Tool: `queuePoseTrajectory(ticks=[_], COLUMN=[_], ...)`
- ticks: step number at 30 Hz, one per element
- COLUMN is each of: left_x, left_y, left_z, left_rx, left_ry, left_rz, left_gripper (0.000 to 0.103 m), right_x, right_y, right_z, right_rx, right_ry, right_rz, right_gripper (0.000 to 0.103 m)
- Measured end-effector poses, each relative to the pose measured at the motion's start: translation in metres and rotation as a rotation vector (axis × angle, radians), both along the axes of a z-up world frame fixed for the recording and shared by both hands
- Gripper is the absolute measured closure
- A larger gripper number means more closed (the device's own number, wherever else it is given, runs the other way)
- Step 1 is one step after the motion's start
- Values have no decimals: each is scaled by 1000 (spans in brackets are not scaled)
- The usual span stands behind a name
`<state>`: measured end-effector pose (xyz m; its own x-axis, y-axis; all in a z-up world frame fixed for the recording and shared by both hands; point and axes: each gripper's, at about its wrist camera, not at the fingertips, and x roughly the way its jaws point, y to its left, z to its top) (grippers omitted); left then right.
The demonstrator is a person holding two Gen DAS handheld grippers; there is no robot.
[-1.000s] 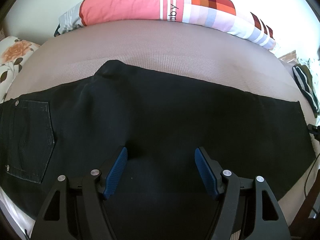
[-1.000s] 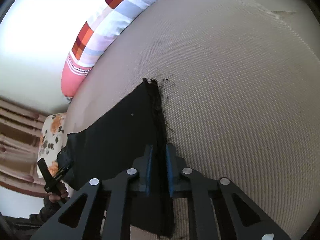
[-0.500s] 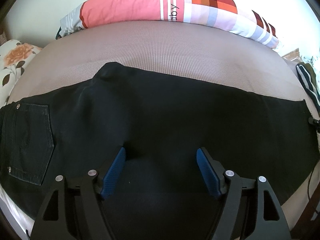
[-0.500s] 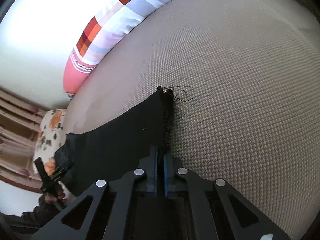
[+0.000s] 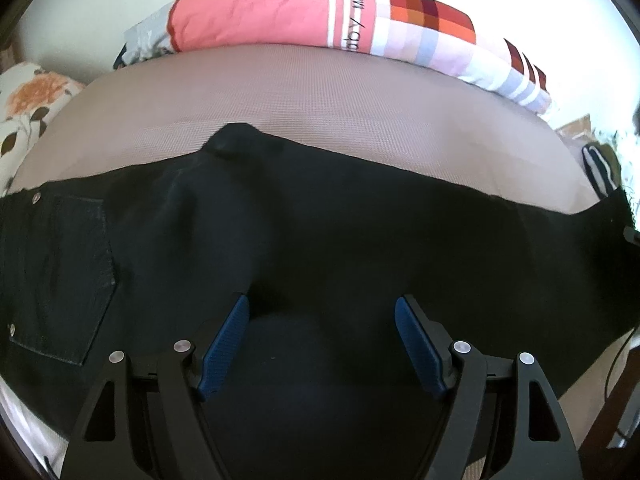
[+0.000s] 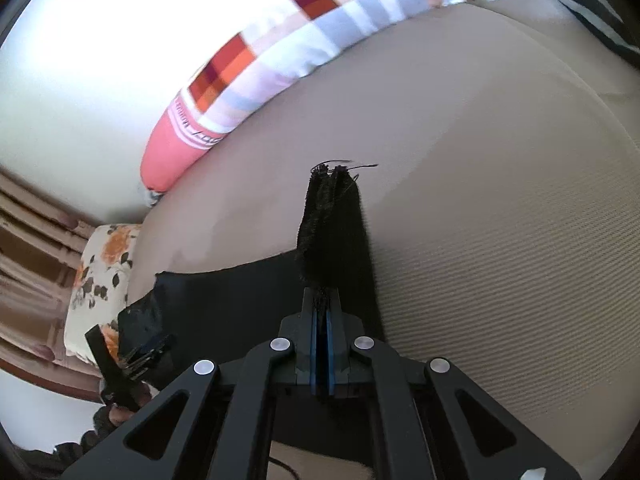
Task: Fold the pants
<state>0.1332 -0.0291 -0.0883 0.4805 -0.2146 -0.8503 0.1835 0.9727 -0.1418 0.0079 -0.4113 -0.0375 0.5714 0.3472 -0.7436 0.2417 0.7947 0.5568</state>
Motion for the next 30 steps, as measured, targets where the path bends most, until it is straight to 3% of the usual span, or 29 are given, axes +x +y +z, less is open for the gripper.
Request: queuePoseTrajectory(ticks=[10,16,30], left_x=[-20,-28,-32], left_y=[49,81,111], left_z=[17,21,26], left_rx=[-35,-64,-143], left_ry=[-67,-82,-91], left_rz=[54,97,100], left_gripper=[27,27,27], right_x=[49,90,132], right_y=[119,188,310], right_z=[19,-3,-56], right_rx=[3,38,-56], right_ry=[-24,0,98], right_rz=[164,257,463], right_gripper=[98,98,98])
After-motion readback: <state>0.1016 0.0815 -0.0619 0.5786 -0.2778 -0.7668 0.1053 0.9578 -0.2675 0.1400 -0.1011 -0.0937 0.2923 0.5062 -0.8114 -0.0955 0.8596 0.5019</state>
